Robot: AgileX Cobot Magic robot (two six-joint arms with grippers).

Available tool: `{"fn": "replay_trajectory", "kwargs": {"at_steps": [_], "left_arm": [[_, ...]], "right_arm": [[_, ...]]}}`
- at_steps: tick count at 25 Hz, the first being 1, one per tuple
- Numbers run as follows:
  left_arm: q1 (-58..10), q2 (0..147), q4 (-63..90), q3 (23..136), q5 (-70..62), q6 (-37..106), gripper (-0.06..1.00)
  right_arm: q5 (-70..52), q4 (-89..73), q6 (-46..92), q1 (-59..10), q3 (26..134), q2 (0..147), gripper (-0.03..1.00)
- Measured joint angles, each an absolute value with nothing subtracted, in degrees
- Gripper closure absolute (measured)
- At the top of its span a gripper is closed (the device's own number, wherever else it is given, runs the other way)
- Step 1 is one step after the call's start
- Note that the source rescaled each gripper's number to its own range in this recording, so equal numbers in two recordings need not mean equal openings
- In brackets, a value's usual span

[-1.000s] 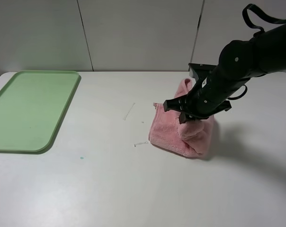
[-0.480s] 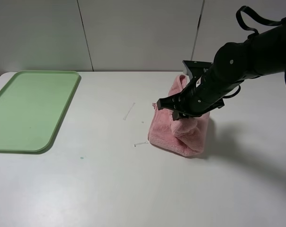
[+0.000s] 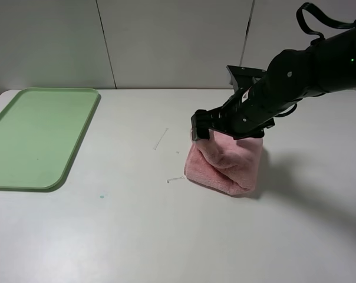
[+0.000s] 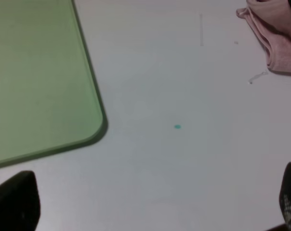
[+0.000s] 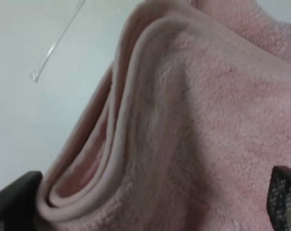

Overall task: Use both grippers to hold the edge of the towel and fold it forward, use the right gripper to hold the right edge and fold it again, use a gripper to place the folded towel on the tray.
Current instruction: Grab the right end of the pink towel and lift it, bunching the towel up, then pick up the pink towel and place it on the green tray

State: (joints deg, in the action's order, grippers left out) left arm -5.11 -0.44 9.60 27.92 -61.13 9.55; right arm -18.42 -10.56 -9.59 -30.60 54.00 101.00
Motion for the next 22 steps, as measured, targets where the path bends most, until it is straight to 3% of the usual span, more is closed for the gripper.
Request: {"fn": "replay_trajectory", "kwargs": {"at_steps": [22], "left_arm": [[-5.1, -0.4, 9.6, 27.9, -61.1, 9.5, -0.06]], "right_arm": [[-23.0, -5.9, -9.6, -30.6, 54.0, 90.2, -0.03]]}}
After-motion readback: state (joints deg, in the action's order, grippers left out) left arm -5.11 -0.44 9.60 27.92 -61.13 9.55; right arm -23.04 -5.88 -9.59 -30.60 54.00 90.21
